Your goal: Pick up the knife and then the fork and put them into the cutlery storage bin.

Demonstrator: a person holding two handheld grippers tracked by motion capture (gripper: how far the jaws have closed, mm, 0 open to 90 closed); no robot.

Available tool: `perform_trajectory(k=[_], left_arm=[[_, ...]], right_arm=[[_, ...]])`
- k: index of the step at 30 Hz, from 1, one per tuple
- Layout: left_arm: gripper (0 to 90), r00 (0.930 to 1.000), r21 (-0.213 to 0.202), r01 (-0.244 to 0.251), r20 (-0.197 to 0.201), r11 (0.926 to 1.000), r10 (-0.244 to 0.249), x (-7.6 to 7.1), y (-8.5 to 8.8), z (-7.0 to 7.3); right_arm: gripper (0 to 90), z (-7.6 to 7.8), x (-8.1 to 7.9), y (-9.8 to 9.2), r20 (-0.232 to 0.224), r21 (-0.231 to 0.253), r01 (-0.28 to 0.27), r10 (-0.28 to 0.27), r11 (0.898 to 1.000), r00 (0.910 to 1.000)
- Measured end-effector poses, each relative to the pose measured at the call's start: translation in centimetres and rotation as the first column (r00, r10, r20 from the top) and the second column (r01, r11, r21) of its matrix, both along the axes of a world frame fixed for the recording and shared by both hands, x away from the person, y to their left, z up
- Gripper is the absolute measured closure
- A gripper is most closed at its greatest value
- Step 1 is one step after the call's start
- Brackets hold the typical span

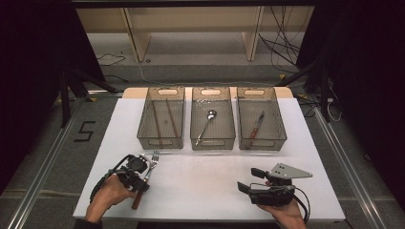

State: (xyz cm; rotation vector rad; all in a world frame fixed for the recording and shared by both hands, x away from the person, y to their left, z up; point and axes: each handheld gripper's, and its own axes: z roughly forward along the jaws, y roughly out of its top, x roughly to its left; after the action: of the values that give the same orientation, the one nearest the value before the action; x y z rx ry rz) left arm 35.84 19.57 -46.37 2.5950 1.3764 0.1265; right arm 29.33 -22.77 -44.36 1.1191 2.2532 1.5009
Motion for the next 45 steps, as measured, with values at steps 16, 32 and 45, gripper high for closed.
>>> perform_trajectory(k=[16, 32, 45], left_arm=[[75.4, 1.0000, -0.006, -0.001, 0.008, 1.0000, 0.001, 0.1, 0.2, 0.0], [76.2, 0.9978, -0.096, 0.030, 0.062, 0.9949, -0.025, 0.0, 0.7, 1.1], [76.2, 0.9761, -0.256, 0.156, 0.188, 0.9540, -0.109, 0.4, -2.9, 4.9]], right_arm=[[25.4, 0.0, 0.0, 0.0, -0.001, -0.002, 0.001, -0.001, 1.000, 1.0000], [25.4, 0.0, 0.0, -0.1, -0.001, 0.000, 0.001, -0.001, 1.000, 1.0000], [25.3, -0.2, 0.2, -0.2, -0.004, 0.007, -0.001, 0.001, 1.000, 1.0000]])
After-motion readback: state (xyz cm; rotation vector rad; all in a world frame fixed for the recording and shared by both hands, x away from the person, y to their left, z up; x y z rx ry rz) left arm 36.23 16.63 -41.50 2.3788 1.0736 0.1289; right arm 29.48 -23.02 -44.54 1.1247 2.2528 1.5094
